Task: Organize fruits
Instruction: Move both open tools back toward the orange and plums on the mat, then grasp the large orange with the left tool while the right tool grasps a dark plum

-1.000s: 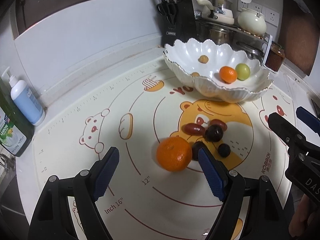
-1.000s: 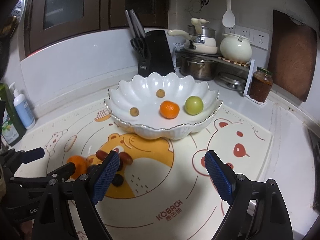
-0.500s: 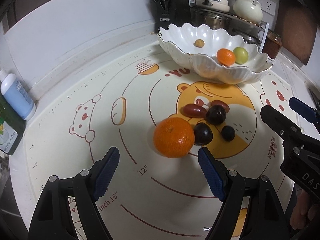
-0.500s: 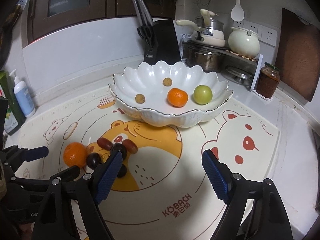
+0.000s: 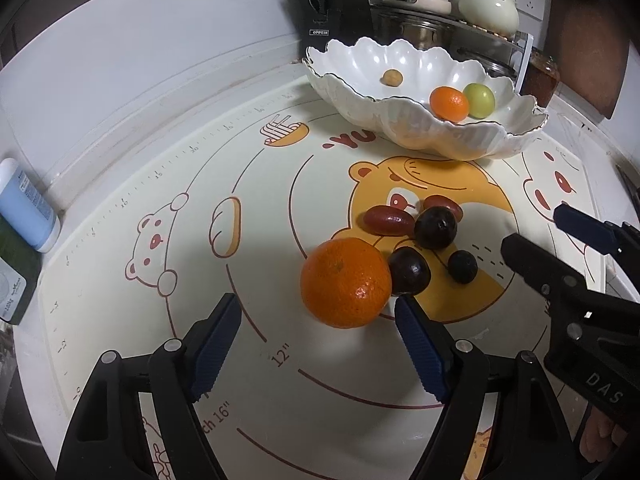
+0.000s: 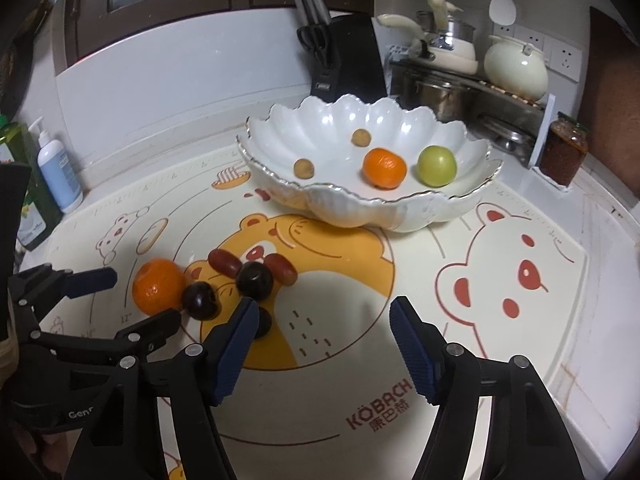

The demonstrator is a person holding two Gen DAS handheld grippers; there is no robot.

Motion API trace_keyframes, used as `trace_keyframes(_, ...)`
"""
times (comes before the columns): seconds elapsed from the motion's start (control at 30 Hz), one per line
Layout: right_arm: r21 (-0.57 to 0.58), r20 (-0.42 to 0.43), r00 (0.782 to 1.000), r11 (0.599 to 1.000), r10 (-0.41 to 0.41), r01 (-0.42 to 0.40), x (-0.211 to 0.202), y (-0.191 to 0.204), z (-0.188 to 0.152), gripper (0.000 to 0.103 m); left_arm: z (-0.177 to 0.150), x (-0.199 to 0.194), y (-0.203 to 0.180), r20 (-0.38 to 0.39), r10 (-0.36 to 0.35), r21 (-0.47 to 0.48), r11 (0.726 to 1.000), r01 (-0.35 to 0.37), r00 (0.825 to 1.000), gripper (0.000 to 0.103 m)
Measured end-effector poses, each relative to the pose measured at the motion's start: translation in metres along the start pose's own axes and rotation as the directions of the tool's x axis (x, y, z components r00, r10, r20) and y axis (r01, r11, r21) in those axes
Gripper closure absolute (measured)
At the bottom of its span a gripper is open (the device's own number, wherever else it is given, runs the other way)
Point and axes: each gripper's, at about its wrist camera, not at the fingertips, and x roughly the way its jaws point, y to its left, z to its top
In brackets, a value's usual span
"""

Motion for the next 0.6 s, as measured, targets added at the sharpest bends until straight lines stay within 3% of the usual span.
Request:
trace_keyframes(0.23,-0.013,-0.038,0.997,0.998,0.067,-0.067,0.009,0.006,-0.004,0.045,-0.002,0.006,0.000,-0.019,-0.018,0.008,1.000,0.018,1.000,0.034)
trace_keyframes(0.4,-0.022,-0.051,0.994,0.995,0.093,-0.094,0.013,0.009,-0.005,0.047,-0.002,0.009,-0.001,-0.020,-0.027,0.014,1.000,0.027,0.999,0.037)
trace_keyframes(0.6,-0.018,-0.077,0.989,0.992,0.126,-0.128,0.021,0.013,-0.005,0.056,0.001,0.011,0.001,-0.022,-0.041,0.014,0.999,0.041,0.999,0.038)
